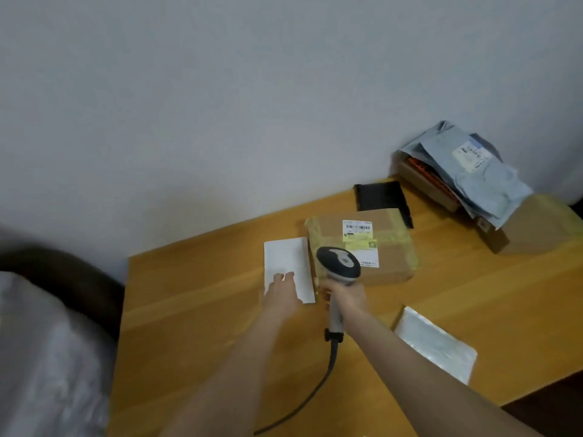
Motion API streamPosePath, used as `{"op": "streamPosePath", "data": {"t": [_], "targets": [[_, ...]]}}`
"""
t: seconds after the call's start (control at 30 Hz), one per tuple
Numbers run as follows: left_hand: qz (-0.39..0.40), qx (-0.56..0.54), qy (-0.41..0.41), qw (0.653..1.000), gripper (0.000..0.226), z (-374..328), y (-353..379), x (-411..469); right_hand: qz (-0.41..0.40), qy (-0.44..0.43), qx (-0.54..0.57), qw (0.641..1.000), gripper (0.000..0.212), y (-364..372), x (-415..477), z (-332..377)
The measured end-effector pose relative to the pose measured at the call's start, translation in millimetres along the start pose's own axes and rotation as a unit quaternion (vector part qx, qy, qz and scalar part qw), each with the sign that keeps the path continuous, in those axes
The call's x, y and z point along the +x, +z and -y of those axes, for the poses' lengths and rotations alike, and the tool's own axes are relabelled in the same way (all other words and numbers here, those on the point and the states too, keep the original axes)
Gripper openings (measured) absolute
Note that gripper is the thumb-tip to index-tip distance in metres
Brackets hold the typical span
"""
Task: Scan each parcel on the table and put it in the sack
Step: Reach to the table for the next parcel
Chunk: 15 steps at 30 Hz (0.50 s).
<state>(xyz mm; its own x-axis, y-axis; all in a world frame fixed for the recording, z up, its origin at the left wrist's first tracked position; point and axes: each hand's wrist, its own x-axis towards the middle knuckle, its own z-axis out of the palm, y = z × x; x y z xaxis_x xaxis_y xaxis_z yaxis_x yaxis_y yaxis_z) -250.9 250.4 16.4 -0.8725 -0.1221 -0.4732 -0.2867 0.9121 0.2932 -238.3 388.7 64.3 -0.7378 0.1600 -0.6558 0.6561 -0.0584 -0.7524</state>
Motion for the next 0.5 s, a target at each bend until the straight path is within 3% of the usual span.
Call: {"op": "streamPosePath", "data": {"t": [0.13,0.33,0.4,0.5], "targets": [[0.013,0.018,0.026,0.999,0.075,8.5,18.4,27.6,0.061,-0.012,-0.003,0.998,0.019,13.6,25.2,-2.1],[0.017,0.037,0.036,0.999,0.072,34.0,23.9,47.1,0.040,-0.022,0.017,0.999,0.033,20.8,54.7,12.3],[-0.001,0.019,0.005,1.000,0.079,35.2,15.3,51.9,0.037,-0.025,0.033,0.998,0.021,26.5,60.0,16.7],[-0.008,0.002,-0.073,0.997,0.100,25.1,8.4,65.4,0.031,-0.034,0.044,0.998,0.021,37.3,66.7,15.5]]}}
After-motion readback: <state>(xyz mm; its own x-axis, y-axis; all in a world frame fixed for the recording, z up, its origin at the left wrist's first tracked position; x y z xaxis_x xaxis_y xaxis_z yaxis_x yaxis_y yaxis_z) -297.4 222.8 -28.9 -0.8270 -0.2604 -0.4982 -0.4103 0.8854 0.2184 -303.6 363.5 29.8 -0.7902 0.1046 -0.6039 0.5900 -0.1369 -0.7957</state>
